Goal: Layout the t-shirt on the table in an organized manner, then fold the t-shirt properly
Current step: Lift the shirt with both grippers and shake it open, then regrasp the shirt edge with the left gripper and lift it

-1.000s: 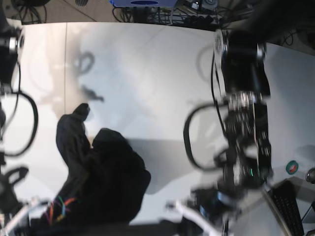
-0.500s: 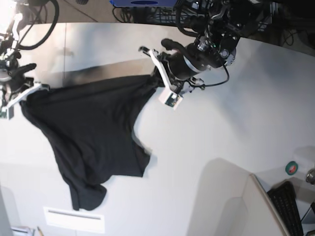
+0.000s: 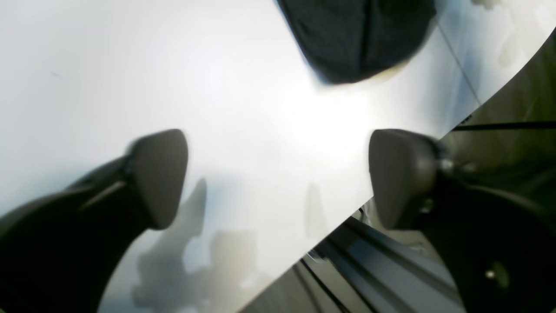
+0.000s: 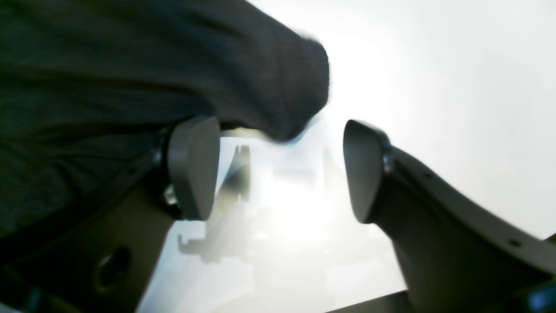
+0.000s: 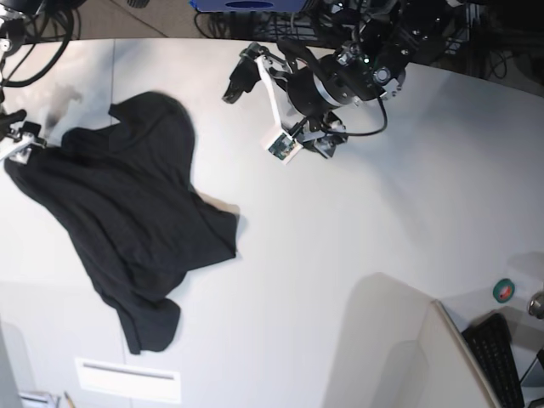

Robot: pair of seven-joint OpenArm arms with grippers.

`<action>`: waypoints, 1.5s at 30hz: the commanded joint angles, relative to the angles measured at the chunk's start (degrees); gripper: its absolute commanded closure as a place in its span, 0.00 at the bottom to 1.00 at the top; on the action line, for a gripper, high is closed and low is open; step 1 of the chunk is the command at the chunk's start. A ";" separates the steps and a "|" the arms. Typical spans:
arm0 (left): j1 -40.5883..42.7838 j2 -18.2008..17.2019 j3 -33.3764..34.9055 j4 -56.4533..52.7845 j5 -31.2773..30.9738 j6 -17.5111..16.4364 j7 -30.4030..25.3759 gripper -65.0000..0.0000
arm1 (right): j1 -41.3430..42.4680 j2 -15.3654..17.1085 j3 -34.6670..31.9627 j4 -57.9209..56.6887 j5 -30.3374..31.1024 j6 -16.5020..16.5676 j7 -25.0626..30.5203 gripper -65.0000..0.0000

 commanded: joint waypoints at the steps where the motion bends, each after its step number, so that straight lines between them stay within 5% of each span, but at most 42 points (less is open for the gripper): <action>1: -0.50 -0.59 -0.29 1.53 -0.45 -0.38 -1.30 0.00 | -0.51 0.48 0.27 2.61 0.23 0.52 1.26 0.33; 6: -2.70 -0.50 -7.32 1.09 -0.54 -0.38 -1.30 0.02 | -2.18 -0.48 0.01 8.76 0.23 0.52 0.82 0.38; 10: -7.80 4.16 -15.32 -2.43 -2.47 -0.46 -0.95 0.03 | -2.70 -2.15 -5.27 9.99 0.14 0.69 1.08 0.37; 16: -19.40 9.61 -16.64 -25.72 -17.50 -0.46 -1.21 0.04 | -1.91 -1.98 -20.39 8.41 0.05 0.34 1.35 0.38; 22: -25.38 14.62 -15.94 -40.49 -23.22 -0.46 -4.55 0.04 | 2.39 -2.59 -25.57 0.58 -9.18 0.34 1.61 0.39; 28: -28.81 16.20 -13.48 -45.42 -23.22 -0.55 -8.86 0.04 | 0.46 -6.20 -28.21 0.32 -21.31 0.34 11.19 0.39; 37: -36.19 16.90 1.20 -55.97 -23.66 -0.55 -16.77 0.05 | 0.72 -8.22 -28.21 0.06 -23.68 0.34 12.07 0.39; 41: -36.19 17.96 2.08 -59.04 -23.31 -0.55 -17.83 0.25 | 2.13 -8.04 -28.03 -5.04 -23.68 0.34 12.16 0.39; 45: -37.42 18.40 2.26 -63.35 -23.22 -0.55 -22.05 0.64 | 4.15 -8.04 -27.95 -11.20 -23.68 0.34 12.16 0.39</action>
